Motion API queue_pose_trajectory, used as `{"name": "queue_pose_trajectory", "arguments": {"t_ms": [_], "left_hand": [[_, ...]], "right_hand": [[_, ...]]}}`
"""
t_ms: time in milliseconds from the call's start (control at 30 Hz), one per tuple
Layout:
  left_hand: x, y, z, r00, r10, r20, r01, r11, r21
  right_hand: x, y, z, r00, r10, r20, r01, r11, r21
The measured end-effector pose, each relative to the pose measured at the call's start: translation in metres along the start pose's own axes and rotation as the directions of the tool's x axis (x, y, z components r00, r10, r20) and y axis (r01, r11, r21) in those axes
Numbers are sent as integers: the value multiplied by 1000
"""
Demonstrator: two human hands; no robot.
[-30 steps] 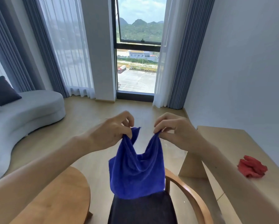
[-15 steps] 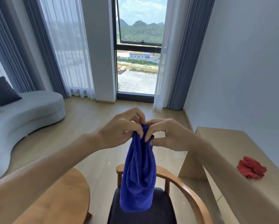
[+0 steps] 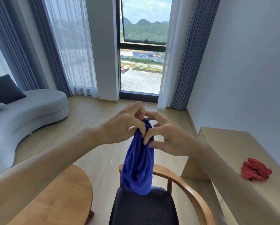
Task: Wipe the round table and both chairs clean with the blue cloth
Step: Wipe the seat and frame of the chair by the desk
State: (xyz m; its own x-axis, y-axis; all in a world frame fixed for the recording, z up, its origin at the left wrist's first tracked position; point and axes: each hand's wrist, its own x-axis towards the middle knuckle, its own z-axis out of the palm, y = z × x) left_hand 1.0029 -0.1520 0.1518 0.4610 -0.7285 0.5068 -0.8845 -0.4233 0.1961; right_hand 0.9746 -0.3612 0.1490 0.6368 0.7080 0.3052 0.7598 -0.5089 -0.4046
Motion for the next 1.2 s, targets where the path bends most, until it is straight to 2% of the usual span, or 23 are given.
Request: {"name": "queue_pose_trajectory", "arguments": {"t_ms": [167, 267, 400, 600, 733, 800, 1000, 1100, 1200], "left_hand": [[-3, -4, -1, 998, -14, 63, 14, 1000, 11], [-7, -8, 3, 996, -35, 88, 33, 999, 20], [-20, -6, 15, 974, -128, 186, 134, 991, -19], [-44, 3, 47, 917, -247, 312, 258, 966, 5], [-48, 0, 52, 899, -310, 310, 305, 950, 68], [-45, 2, 54, 905, -332, 265, 306, 942, 137], [-47, 0, 45, 946, -261, 190, 209, 944, 255], [-42, -6, 24, 961, -169, 217, 132, 976, 174], [-36, -10, 7, 960, -156, 232, 137, 986, 95]], "right_hand": [[1, 7, -3, 1000, 3, 7, -2, 994, -108], [1, 8, -5, 1000, 6, -26, -7, 998, -59], [0, 12, -9, 990, 63, -126, -61, 998, 18], [-1, 18, -17, 982, 76, -170, -74, 997, 20], [-3, 23, -22, 980, 63, -191, -59, 998, 25], [-4, 26, -21, 982, 60, -178, -60, 998, 8], [-15, 42, -23, 965, 125, -229, -129, 992, -1], [-22, 49, -21, 960, 176, -217, -180, 984, 2], [-24, 52, -20, 953, 198, -227, -197, 980, 27]]}}
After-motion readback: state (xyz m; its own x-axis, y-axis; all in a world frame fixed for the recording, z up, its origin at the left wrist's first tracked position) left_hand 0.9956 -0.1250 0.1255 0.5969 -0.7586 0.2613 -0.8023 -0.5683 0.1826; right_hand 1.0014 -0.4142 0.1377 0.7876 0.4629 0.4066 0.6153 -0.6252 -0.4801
